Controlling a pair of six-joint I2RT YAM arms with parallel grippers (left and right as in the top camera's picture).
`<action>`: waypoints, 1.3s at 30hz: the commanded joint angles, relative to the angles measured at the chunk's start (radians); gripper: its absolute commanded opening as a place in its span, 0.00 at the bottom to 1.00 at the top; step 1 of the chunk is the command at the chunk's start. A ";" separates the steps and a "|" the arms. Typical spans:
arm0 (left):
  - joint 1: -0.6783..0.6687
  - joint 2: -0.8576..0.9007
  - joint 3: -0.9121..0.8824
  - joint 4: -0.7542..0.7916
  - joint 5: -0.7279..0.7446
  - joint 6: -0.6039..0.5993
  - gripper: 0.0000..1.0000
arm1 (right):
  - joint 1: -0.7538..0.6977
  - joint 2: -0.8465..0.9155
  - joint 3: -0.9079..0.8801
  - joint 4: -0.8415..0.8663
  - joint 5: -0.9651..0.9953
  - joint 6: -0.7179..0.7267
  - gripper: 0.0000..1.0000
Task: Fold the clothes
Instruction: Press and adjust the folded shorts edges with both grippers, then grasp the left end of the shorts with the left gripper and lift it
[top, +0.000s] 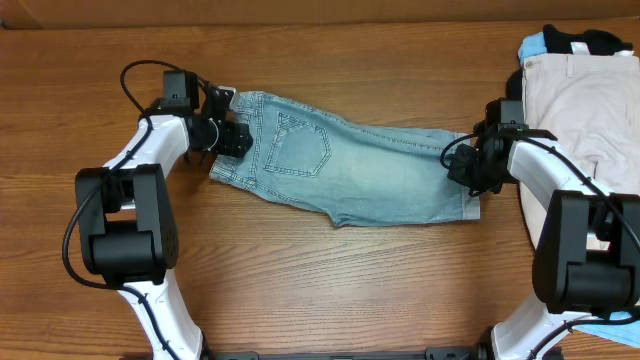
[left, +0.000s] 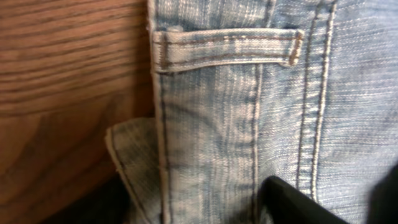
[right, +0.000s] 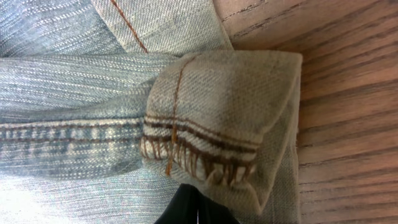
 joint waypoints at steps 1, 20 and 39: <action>-0.006 0.090 -0.029 -0.060 0.034 0.000 0.55 | -0.003 0.000 -0.020 -0.018 -0.002 -0.006 0.04; 0.106 0.090 0.632 -0.832 -0.069 -0.042 0.04 | -0.003 -0.002 0.226 -0.350 -0.327 -0.109 0.09; 0.054 0.079 1.147 -1.184 -0.135 -0.077 0.04 | 0.196 -0.002 0.124 -0.150 -0.558 0.014 0.04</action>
